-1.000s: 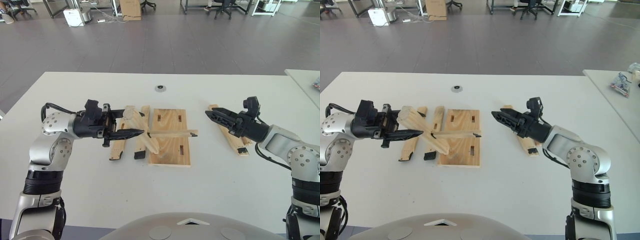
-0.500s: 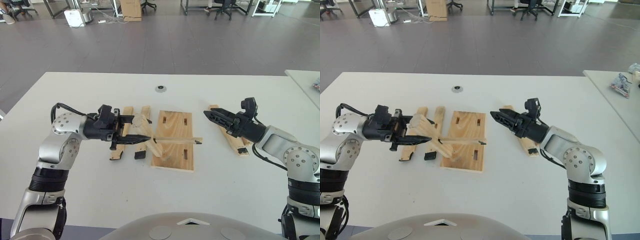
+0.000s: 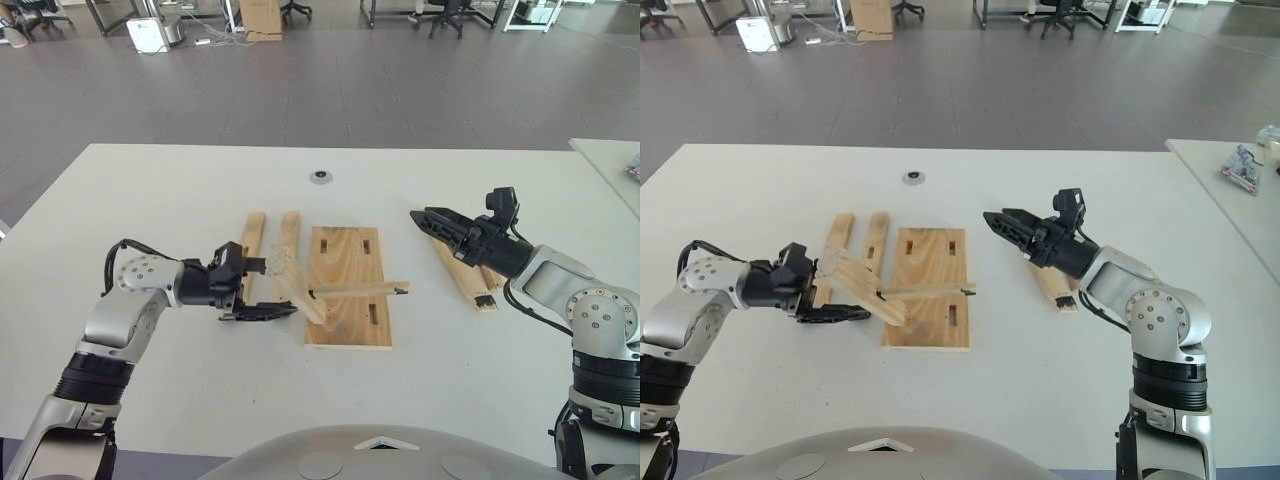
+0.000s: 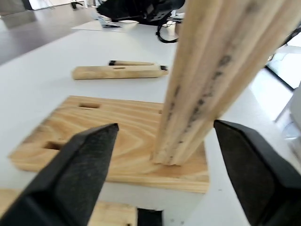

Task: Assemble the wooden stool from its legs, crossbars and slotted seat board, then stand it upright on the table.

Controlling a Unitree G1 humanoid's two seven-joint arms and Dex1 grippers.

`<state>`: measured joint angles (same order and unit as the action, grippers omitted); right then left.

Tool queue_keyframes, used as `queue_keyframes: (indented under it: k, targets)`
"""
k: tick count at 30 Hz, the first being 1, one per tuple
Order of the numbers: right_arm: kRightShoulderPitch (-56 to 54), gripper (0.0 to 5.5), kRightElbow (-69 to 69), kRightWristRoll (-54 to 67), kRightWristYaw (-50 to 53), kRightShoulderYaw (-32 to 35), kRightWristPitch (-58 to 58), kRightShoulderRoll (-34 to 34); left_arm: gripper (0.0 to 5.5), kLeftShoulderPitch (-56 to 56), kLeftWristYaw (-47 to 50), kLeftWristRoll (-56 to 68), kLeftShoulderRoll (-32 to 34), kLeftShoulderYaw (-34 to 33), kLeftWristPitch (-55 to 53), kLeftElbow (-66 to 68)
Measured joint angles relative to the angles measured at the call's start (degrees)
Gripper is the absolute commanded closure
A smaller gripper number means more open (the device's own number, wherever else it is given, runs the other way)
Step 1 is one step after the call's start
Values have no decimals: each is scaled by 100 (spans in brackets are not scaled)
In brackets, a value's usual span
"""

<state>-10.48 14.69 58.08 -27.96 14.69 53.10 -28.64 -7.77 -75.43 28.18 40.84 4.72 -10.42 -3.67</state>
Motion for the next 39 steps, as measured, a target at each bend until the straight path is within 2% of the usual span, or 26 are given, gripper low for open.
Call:
queue_keyframes:
  k: [3,5,10,14,17,20,23,25,27,30,36,39]
  targets:
    - [4,217,2,-9,3,15,-9,9,129,32,1154,-1339,216,72,58,631]
    - [7,217,3,-10,6,17,-22,21,129,92,1657,-1564,81,120,-143,682]
    - [12,217,11,-25,9,-8,-28,65,129,245,3128,-1246,-1240,-98,-936,383]
    - [21,217,29,-26,38,-10,-27,75,129,356,3832,-1353,-1470,-132,-1464,64]
    - [70,217,88,-25,123,-7,-28,173,129,440,4127,-1768,-1502,138,-1283,67]
    - [167,217,174,-24,221,-6,-28,228,129,531,4420,-1760,-1913,222,-1255,104]
    - [210,217,196,-20,259,4,-28,272,129,594,4488,-1756,-2016,264,-1253,120]
    - [229,217,209,-19,340,4,-29,316,129,572,4484,-1763,-1978,298,-1256,146]
    - [240,217,213,-19,389,4,-34,395,155,535,4447,-1766,-1904,325,-1264,183]
    - [244,217,214,-17,480,35,-38,447,176,433,4275,-2084,-1380,524,-889,340]
    - [248,217,222,-17,525,52,-40,471,194,356,4208,-2155,-1106,443,-561,616]
    - [245,217,209,-85,552,47,-52,479,232,408,4243,-1638,-1431,9,-810,817]
